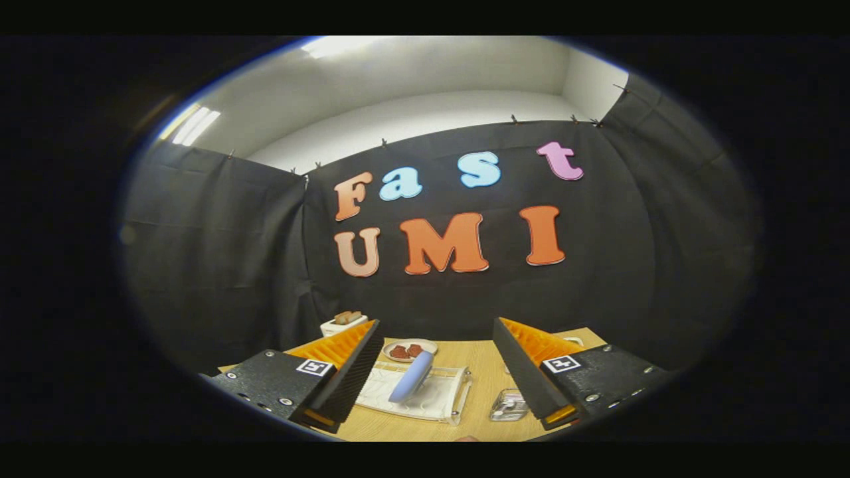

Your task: Take the plate from the dish rack, then take the spoon from the basket and place it into the plate.

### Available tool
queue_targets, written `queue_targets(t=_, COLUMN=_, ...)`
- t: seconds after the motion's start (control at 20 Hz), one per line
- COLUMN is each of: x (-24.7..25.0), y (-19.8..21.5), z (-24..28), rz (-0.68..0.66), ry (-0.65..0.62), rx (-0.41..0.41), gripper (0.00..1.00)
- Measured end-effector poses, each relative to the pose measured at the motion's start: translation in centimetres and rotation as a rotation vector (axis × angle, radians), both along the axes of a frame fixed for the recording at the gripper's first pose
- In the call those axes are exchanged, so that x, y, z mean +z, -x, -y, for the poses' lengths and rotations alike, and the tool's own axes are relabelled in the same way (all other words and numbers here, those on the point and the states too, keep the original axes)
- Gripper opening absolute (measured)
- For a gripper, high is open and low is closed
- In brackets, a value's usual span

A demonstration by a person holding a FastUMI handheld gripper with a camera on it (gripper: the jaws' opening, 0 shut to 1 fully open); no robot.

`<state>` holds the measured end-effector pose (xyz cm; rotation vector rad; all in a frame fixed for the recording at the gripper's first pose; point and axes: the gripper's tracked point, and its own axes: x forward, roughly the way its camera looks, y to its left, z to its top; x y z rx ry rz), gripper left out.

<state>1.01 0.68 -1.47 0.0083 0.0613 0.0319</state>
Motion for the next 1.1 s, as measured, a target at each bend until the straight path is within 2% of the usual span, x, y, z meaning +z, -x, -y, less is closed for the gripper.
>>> queue_targets(t=0.3, x=-0.1, y=-0.6, z=-0.9, rz=-0.012, ry=0.013, rx=0.022, gripper=0.99)
queue_targets(t=0.55, x=-1.6, y=-1.2, z=-2.2, rz=-0.091, ry=0.003, rx=0.070, gripper=0.99)
queue_targets(t=0.9, x=-7.0, y=-3.7, z=-4.6, rz=-0.383, ry=-0.043, rx=0.139, gripper=0.99)
queue_targets(t=1.1, x=-10.8, y=-5.4, z=-5.0, rz=-0.590, ry=-0.051, rx=0.130, gripper=0.98)
